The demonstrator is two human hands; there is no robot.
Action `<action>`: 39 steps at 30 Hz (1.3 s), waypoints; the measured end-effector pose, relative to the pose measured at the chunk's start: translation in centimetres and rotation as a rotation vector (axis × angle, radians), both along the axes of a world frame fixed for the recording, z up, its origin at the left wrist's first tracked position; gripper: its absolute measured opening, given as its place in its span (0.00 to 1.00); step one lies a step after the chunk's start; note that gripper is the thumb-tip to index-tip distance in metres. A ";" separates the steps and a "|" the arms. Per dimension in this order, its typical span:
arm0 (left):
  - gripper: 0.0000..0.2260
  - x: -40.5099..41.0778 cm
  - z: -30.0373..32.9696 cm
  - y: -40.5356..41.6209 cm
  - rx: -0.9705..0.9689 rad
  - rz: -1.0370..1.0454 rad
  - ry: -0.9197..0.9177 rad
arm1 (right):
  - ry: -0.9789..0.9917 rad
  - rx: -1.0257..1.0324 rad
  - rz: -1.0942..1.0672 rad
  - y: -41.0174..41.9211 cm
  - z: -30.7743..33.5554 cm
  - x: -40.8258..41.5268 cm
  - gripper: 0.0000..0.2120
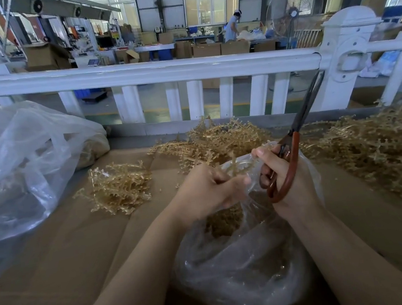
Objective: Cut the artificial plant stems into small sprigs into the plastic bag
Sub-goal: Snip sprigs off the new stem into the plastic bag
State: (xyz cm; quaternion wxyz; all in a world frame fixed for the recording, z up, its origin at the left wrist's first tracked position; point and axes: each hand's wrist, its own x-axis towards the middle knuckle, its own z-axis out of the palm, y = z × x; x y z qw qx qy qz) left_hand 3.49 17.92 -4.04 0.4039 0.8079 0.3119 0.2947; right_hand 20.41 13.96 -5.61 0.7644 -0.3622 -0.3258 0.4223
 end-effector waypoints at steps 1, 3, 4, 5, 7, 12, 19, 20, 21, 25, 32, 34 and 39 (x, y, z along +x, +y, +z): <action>0.21 0.4 -0.2 -0.1 0.015 -0.003 0.074 | -0.022 -0.002 0.007 0.0 0.0 -0.1 0.11; 0.15 1.1 -0.5 -0.2 0.021 0.035 0.123 | -0.046 -0.003 0.026 0.0 0.1 -0.2 0.11; 0.13 1.4 -0.6 -0.2 -0.002 0.074 0.091 | -0.053 -0.006 0.037 -0.1 0.1 -0.2 0.11; 0.11 1.5 -0.6 -0.2 -0.045 0.124 0.022 | -0.063 -0.008 0.050 -0.1 0.0 -0.3 0.11; 0.06 1.5 -0.5 -0.2 -0.154 0.213 -0.174 | -0.107 -0.021 0.071 -0.1 0.0 -0.4 0.11; 0.03 0.9 0.3 0.0 -0.376 0.320 -0.519 | -0.276 -0.112 0.085 0.0 -0.3 -0.9 0.08; 0.06 0.4 0.9 0.4 -0.440 0.307 -0.616 | -0.336 -0.119 0.063 0.1 -0.4 -0.8 0.09; 0.07 0.4 0.8 0.4 -0.444 0.307 -0.616 | -0.365 -0.123 0.065 0.0 -0.4 -0.8 0.09; 0.07 0.4 0.7 0.4 -0.443 0.307 -0.613 | -0.388 -0.127 0.067 0.0 -0.4 -0.9 0.09; 0.08 0.4 0.5 0.2 -0.454 0.312 -0.621 | -0.410 -0.135 0.076 -0.2 -0.2 -1.0 0.10; 0.06 0.4 0.4 0.1 -0.492 0.123 -0.414 | -0.361 -0.164 0.039 -0.2 -0.1 -1.1 0.10; 0.04 0.4 0.2 0.1 -0.502 0.124 -0.427 | -0.378 -0.167 0.028 -0.2 -0.1 -1.1 0.10; 0.02 0.2 0.1 0.6 -0.535 0.157 -0.564 | -0.502 -0.115 -0.040 -0.4 -0.1 -1.2 0.09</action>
